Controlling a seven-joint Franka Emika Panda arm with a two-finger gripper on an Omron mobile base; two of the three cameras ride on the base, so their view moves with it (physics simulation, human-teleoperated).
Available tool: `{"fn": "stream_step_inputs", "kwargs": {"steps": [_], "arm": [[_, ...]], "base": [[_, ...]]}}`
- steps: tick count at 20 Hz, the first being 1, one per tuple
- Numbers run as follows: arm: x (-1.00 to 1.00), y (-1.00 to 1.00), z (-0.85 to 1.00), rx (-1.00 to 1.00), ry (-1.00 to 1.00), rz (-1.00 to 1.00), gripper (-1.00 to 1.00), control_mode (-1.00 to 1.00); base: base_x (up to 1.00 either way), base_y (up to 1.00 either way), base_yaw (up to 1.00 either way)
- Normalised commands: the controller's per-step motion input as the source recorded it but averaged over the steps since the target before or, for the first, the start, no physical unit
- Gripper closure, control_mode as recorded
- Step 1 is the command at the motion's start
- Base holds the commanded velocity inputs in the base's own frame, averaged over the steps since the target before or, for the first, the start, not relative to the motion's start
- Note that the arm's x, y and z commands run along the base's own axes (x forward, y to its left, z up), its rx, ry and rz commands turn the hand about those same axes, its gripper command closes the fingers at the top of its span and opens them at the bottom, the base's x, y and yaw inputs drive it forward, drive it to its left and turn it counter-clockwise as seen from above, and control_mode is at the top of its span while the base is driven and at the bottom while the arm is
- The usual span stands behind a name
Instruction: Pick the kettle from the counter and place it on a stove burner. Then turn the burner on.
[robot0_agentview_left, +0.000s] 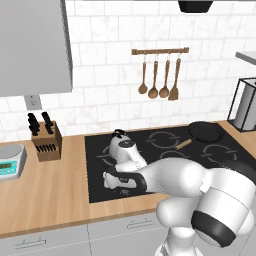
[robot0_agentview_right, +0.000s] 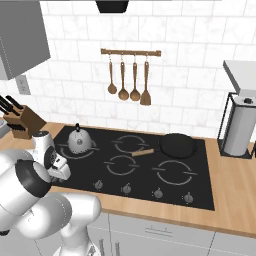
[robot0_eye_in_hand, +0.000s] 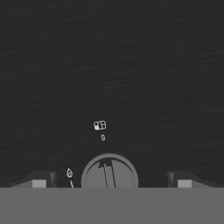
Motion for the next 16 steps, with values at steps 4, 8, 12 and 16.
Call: {"fn": "stream_step_inputs", "kwargs": {"steps": [4, 8, 12, 16], "arm": [[0.00, 0.00, -0.02, 0.00, 0.00, 0.00, 1.00, -1.00], [0.00, 0.00, 0.00, 0.00, 0.02, 0.00, 1.00, -1.00], [0.00, 0.00, 0.00, 0.00, 0.00, 0.00, 1.00, -1.00], [-0.04, 0.00, 0.00, 0.00, 0.00, 0.00, 1.00, -1.00]], "base": [[0.00, 0.00, 0.00], [0.00, 0.00, 0.00], [0.00, 0.00, 0.00], [0.00, 0.00, 0.00]]}}
